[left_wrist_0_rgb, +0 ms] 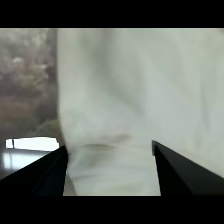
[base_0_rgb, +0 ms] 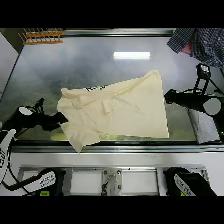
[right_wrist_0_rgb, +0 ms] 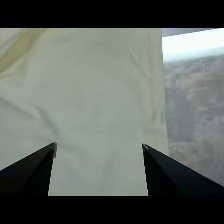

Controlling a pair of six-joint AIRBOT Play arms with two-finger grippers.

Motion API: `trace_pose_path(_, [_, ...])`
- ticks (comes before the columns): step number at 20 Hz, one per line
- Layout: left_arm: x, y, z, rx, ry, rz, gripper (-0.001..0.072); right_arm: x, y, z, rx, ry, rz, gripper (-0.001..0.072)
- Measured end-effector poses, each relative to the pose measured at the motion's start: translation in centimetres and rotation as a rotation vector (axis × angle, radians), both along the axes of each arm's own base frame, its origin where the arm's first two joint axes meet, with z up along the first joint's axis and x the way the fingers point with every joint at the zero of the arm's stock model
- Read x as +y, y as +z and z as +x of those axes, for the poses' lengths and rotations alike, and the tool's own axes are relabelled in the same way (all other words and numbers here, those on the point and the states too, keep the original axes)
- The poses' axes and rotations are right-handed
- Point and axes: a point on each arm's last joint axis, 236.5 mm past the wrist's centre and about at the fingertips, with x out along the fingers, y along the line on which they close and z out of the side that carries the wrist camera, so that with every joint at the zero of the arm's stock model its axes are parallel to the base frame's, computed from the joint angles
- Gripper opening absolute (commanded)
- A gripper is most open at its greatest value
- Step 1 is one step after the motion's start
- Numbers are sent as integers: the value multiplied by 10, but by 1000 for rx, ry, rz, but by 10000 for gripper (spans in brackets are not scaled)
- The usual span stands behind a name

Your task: Fold the clothes and pants, and hang the long-sleeved shirts on hangers.

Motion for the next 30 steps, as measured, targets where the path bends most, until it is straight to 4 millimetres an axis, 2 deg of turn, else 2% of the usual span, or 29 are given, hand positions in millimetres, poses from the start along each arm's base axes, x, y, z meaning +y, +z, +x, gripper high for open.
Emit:
trace_pose_path(2, [-10,-3,-1,17,-27,-15,546,1,1,-3,0,1,4,585])
trace_pose_path(3, [-15,-4,-2,21,-38,-20,494,1,2,-4,-3,2,3,585])
trace_pose_path(4, [-18,-5,-4,25,-47,-23,199,1,3,-5,-3,3,3,586])
trace_pose_path(5, [-19,-7,-9,36,-61,-16,12,1,4,-8,0,4,1,586])
trace_pose_path(7, [-22,-4,-12,25,-70,-13,8,-5,-1,-16,33,3,-22,587])
trace_pose_path(9, [-24,2,-14,6,-75,-8,8,-18,-18,-32,116,-20,-35,588])
trace_pose_path(12, [-25,15,-11,-39,-79,2,7,-46,-75,-85,361,-159,12,587])
trace_pose_path(14, [-25,23,-10,-63,-80,6,7,-55,-114,-120,500,-287,84,586])
trace_pose_path(15, [-25,27,-9,-76,-81,9,8,-54,-133,-136,557,-349,137,586])
trace_pose_path(17, [-25,33,-8,-95,-81,15,8,-42,-160,-152,604,-443,261,586])
trace_pose_path(19, [-24,35,-7,-105,-81,18,7,-28,-179,-154,598,-512,370,586])
trace_pose_path(21, [-24,37,-7,-110,-81,19,8,-20,-188,-148,569,-553,433,586])
trace_pose_path(27, [-24,38,-6,-117,-79,21,8,-4,-195,-123,464,-562,477,582])
trace_pose_path(28, [-24,38,-6,-117,-80,21,7,-2,-197,-120,455,-555,474,552])
trace_pose_path(29, [-24,38,-6,-117,-80,21,7,0,-198,-117,446,-548,468,321])
trace_pose_path(30, [-24,38,-6,-117,-80,21,7,3,-201,-118,452,-536,458,123])
